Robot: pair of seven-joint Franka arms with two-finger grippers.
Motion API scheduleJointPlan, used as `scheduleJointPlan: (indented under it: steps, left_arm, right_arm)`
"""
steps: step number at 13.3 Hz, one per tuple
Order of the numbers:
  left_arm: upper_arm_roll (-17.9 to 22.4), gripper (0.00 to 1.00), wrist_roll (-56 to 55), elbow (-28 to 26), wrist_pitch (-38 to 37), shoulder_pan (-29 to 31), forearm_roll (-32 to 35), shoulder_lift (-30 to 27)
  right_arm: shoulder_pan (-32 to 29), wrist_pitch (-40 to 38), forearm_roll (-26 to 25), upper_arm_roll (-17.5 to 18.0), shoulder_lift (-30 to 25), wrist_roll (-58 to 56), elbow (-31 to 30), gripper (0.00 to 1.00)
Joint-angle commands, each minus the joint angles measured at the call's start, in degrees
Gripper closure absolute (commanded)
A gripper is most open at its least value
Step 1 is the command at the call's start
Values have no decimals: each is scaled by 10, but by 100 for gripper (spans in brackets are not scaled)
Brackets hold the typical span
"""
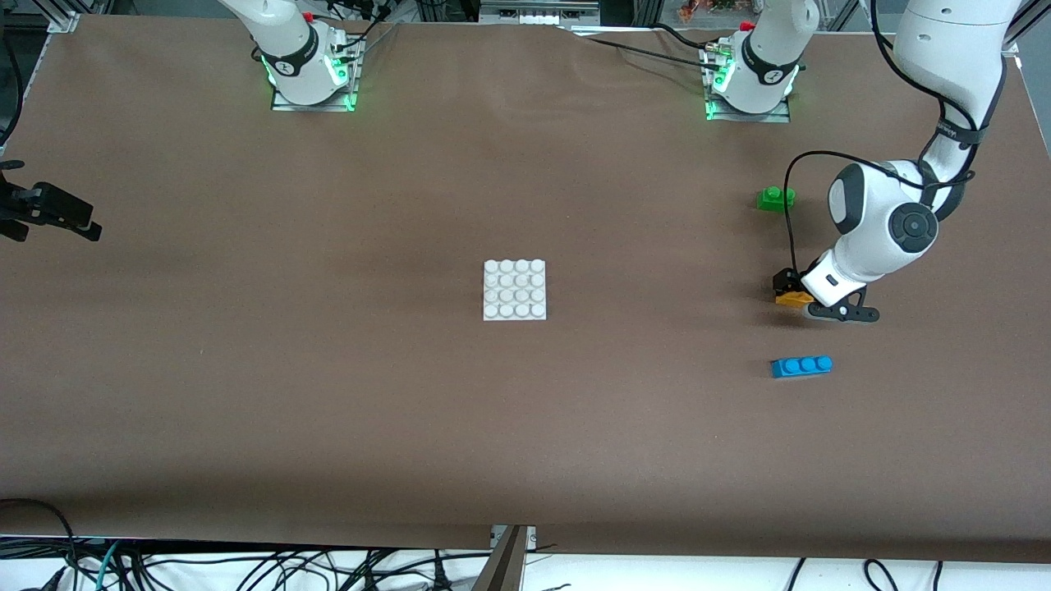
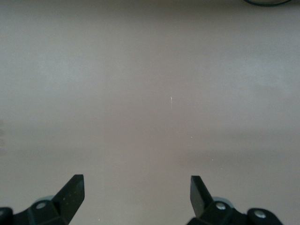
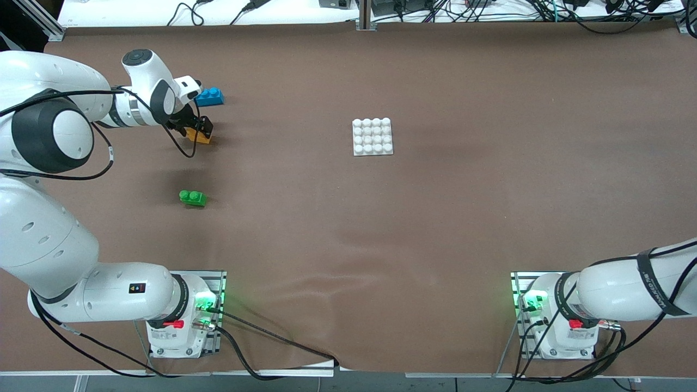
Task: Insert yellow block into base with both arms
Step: 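Close the left gripper on the yellow brick and lift it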
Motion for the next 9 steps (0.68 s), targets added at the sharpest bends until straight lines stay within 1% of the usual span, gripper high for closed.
scheduleJointPlan:
  steps: [1, 2, 3, 4, 5, 6, 8, 9]
  left_arm:
    - [1, 72, 16, 7, 2, 1, -12, 4]
    - [1, 81, 11, 7, 1, 1, -12, 2]
    - [1, 84, 8, 8, -3, 1, -12, 1]
    - [1, 90, 5, 9, -5, 1, -13, -4]
    - [1, 98, 4, 9, -17, 1, -12, -25]
    - [0, 100, 3, 12, -49, 0, -13, -47]
    - [-3, 100, -3, 27, -92, -15, -13, -83]
    - [-3, 100, -22, 33, -108, -40, -13, -92]
  right_arm:
    - [-8, -7, -1, 7, -3, -6, 1, 0]
    - [-8, -7, -1, 7, -3, -6, 1, 0]
    - [-8, -7, -1, 7, -4, -5, 1, 0]
    - [-8, -7, -1, 7, -4, -6, 1, 0]
    - [-8, -7, -1, 7, -3, -6, 1, 0]
    - [-8, -7, -1, 7, -3, -5, 1, 0]
    - [-8, -7, -1, 7, -3, -6, 1, 0]
    - [-8, -7, -1, 7, -3, -5, 1, 0]
